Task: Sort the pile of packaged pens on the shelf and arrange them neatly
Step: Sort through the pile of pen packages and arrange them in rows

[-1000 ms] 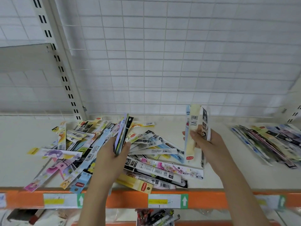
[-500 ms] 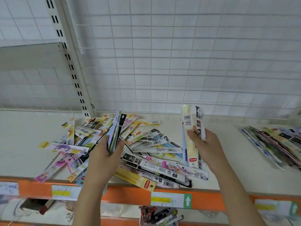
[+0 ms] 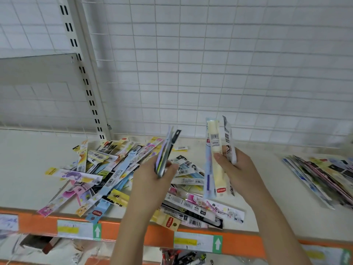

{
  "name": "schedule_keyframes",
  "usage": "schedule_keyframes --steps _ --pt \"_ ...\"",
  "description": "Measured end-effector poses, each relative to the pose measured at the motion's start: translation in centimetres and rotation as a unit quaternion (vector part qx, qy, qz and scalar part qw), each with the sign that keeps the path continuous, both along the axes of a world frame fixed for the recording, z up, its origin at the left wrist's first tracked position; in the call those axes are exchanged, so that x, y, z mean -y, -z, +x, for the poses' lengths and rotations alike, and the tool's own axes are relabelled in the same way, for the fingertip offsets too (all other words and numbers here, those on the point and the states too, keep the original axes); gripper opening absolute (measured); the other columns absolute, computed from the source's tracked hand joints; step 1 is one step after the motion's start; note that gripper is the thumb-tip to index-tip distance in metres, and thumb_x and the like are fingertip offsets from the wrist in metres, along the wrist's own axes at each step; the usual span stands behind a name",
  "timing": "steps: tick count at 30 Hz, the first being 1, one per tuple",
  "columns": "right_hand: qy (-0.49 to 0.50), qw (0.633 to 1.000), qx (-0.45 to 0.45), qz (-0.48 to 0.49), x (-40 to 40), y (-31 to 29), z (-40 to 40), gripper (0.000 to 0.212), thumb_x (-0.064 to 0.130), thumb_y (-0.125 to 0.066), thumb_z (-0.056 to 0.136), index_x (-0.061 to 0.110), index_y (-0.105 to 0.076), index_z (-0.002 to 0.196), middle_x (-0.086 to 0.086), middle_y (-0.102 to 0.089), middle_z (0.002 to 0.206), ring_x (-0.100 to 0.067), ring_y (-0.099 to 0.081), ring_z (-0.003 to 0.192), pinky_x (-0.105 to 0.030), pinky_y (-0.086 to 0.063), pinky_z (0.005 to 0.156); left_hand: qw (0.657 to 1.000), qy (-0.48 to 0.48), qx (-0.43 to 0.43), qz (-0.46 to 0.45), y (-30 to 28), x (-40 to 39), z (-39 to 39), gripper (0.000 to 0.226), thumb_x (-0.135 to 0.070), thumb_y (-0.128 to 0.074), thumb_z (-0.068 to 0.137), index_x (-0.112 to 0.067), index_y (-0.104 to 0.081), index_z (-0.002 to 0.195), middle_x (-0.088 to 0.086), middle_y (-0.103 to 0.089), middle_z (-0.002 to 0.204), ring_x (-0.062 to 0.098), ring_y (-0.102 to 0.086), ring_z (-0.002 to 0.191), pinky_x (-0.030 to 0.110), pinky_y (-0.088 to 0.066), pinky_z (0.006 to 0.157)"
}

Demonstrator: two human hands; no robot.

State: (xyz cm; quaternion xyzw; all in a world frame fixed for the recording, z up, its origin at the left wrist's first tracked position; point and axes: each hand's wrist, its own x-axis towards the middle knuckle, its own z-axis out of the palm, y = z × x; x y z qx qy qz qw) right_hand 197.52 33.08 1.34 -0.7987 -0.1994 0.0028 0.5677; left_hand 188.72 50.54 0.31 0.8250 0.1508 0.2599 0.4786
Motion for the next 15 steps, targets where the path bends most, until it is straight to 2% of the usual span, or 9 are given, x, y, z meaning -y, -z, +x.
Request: schedule_keyframes --steps 2,4,5,6,9,12,13,15 --pt "-0.027 1.000 0.010 -0.004 -0.8 -0.7 -0.6 0.012 0.028 -0.052 0.095 0.033 -0.063 0.095 -0.007 -0.070 0.096 -0.022 -0.064 0.082 -0.025 -0.048 0.069 1.000 0.022 0.015 -0.012 -0.6 1.1 0.5 0.017 -0.033 -0.064 0.085 -0.017 -0.061 0.078 -0.009 -0.049 0.044 0.004 -0.043 0.041 0.011 -0.033 0.044" --pt "-0.046 0.999 0.017 -0.008 -1.5 -1.0 -1.2 0.012 0.029 -0.053 0.094 0.032 -0.063 0.097 -0.010 -0.070 0.096 -0.026 -0.064 0.087 -0.035 -0.052 0.078 0.999 0.032 0.028 -0.020 -1.0 1.9 1.0 0.024 -0.032 -0.065 0.085 -0.008 -0.064 0.081 -0.004 -0.050 0.053 0.008 -0.043 0.050 0.019 -0.037 0.053" --pt "-0.052 0.998 0.020 -0.010 -1.8 -1.0 -1.4 0.011 0.029 -0.053 0.094 0.032 -0.063 0.097 -0.012 -0.070 0.095 -0.028 -0.064 0.088 -0.040 -0.052 0.081 0.998 0.040 0.034 -0.026 -1.0 2.1 1.2 0.026 -0.031 -0.065 0.085 -0.006 -0.063 0.077 -0.003 -0.048 0.054 0.009 -0.040 0.050 0.021 -0.035 0.052" --pt "-0.057 0.998 0.023 -0.010 -1.9 -1.0 -1.6 0.010 0.028 -0.054 0.093 0.031 -0.063 0.097 -0.013 -0.070 0.094 -0.028 -0.065 0.085 -0.040 -0.052 0.081 0.997 0.050 0.039 -0.033 -1.1 2.3 1.3 0.026 -0.029 -0.065 0.085 -0.006 -0.062 0.073 -0.003 -0.047 0.053 0.008 -0.037 0.047 0.020 -0.032 0.050" --pt "-0.064 0.997 0.041 -0.029 -2.0 -0.6 -1.8 0.014 0.027 -0.054 0.094 0.019 -0.064 0.098 -0.020 -0.066 0.088 -0.026 -0.060 0.073 -0.036 -0.049 0.071 0.996 0.066 0.032 -0.054 -1.2 2.7 1.4 0.025 -0.022 -0.064 0.087 -0.001 -0.063 0.074 0.015 -0.054 0.059 0.010 -0.039 0.049 0.024 -0.034 0.052" --pt "-0.051 0.997 0.045 -0.041 -1.6 -0.2 -1.8 0.023 0.029 -0.053 0.094 0.009 -0.063 0.098 -0.021 -0.066 0.086 -0.028 -0.061 0.072 -0.037 -0.049 0.070 0.998 0.036 0.027 -0.044 -1.0 2.4 1.2 0.025 -0.022 -0.062 0.088 -0.007 -0.060 0.068 0.002 -0.050 0.051 0.005 -0.039 0.043 0.018 -0.034 0.047" --pt "-0.039 0.997 0.048 -0.042 -1.4 -0.1 -1.7 0.023 0.028 -0.052 0.094 0.008 -0.063 0.095 -0.019 -0.066 0.086 -0.026 -0.061 0.071 -0.035 -0.049 0.068 0.998 0.024 0.030 -0.049 -1.0 2.2 1.1 0.026 -0.024 -0.061 0.089 -0.005 -0.060 0.070 0.006 -0.053 0.054 0.009 -0.043 0.046 0.021 -0.037 0.049" --pt "-0.007 0.997 0.061 -0.039 -1.0 0.0 -1.5 0.017 0.027 -0.052 0.095 0.020 -0.062 0.083 -0.008 -0.061 0.084 -0.017 -0.058 0.069 -0.019 -0.044 0.061 0.997 0.006 0.038 -0.070 -1.0 1.6 0.7 0.027 -0.027 -0.055 0.092 -0.004 -0.061 0.081 0.018 -0.062 0.074 0.024 -0.053 0.062 0.034 -0.043 0.057"
